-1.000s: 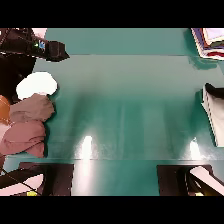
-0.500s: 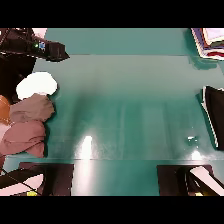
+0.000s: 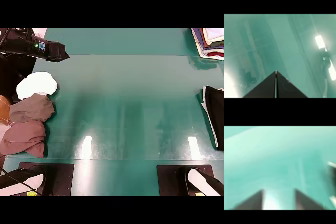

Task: Fold the shirts.

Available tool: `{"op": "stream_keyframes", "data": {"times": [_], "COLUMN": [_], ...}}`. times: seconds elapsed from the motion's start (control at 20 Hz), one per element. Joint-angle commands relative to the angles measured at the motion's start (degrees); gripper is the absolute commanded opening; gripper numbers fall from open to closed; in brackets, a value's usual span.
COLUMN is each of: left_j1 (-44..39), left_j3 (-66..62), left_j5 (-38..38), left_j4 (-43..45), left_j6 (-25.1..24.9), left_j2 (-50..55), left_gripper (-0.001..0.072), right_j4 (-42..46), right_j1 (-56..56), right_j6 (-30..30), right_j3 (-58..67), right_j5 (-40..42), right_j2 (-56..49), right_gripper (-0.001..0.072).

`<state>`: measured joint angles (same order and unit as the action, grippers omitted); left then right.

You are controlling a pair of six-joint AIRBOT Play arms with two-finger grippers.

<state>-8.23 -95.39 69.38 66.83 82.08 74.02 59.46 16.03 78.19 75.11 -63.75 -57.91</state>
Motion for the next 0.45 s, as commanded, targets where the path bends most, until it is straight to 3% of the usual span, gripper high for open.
{"op": "stream_keyframes", "data": {"times": [0.0,0.05,0.4], "left_j1": [0.0,0.0,0.0], "left_j3": [0.0,0.0,0.0], "left_j5": [-0.4,-0.4,-0.4], "left_j4": [0.0,0.0,0.0], "left_j6": [0.0,0.0,0.0], "left_j2": [0.0,0.0,0.0], "left_gripper": [0.0023,0.0024,0.0024], "right_j4": [-0.9,-0.9,-0.8], "right_j1": [-15.7,-18.6,-24.6], "right_j6": [0.0,0.0,0.0], "right_j3": [0.4,0.4,0.4], "right_j5": [5.6,6.2,5.4], "right_j2": [0.0,0.0,0.0], "right_gripper": [0.0110,0.0018,0.0019]}}
